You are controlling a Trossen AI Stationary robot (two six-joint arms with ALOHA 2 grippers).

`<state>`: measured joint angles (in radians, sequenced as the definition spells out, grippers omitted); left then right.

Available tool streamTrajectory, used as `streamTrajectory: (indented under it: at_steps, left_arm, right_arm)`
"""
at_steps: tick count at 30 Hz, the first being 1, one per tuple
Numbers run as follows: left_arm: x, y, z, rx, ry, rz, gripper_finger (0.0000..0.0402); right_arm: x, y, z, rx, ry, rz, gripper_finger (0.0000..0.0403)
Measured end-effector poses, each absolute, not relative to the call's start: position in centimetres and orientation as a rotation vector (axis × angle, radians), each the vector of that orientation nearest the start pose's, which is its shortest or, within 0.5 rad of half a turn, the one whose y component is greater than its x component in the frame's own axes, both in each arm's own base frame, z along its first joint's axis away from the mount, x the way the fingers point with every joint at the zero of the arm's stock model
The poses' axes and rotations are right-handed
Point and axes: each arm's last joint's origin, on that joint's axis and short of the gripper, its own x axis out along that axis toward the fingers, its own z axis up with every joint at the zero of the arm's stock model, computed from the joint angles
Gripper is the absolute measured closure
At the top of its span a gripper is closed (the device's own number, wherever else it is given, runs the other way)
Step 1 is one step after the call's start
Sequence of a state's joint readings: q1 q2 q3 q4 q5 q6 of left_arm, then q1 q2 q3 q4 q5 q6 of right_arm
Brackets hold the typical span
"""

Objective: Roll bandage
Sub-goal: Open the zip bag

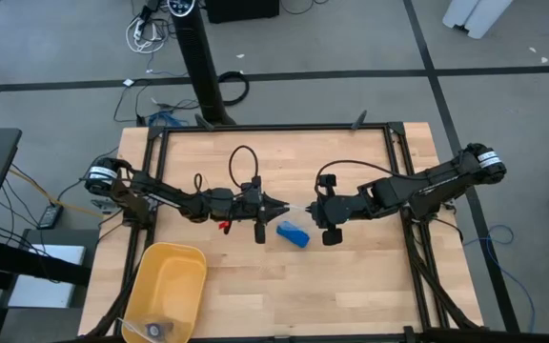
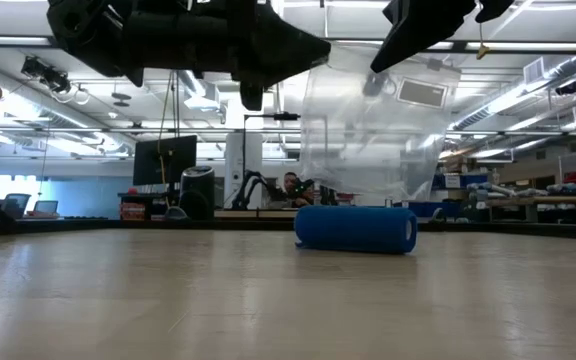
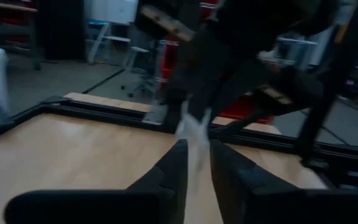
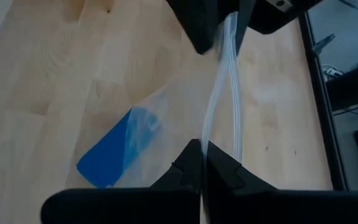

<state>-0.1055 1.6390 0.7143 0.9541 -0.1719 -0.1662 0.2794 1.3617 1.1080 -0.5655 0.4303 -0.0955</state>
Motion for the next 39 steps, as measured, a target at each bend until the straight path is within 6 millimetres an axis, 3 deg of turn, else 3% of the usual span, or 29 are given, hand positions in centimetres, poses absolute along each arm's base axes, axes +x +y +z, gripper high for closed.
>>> streamTrajectory:
  at_steps: [5, 12, 19, 24, 32, 35, 39]
  left_arm:
    - [33.7, -3.2, 21.7, -0.161, 0.005, 0.007, 0.0322]
    - [34.2, -3.3, 22.0, -0.105, 0.06, 0.018, 0.0391]
    - [34.2, -3.3, 22.0, -0.084, 0.06, 0.022, 0.0397]
    - [34.2, -3.1, 21.9, -0.043, 0.07, 0.06, 0.0399]
    - [34.1, -3.0, 21.4, -0.011, 0.123, 0.094, 0.04]
    - [34.1, -3.1, 21.4, -0.011, 0.122, 0.093, 0.04]
    - [34.1, -3.1, 21.4, -0.011, 0.121, 0.087, 0.04]
  right_arm:
    - [27.4, 6.6, 29.0, -0.387, 0.777, -0.1, 0.0402]
    - [27.4, 6.7, 29.0, -0.388, 0.778, -0.099, 0.0402]
    - [27.4, 6.7, 28.9, -0.359, 0.781, -0.08, 0.0398]
    - [27.2, 6.9, 29.1, -0.32, 0.768, -0.086, 0.0361]
    - [26.6, 7.7, 31.0, -0.303, 0.704, -0.058, 0.0302]
    - [26.6, 7.5, 30.8, -0.34, 0.724, -0.078, 0.031]
    - [26.6, 7.0, 30.2, -0.377, 0.781, -0.121, 0.0365]
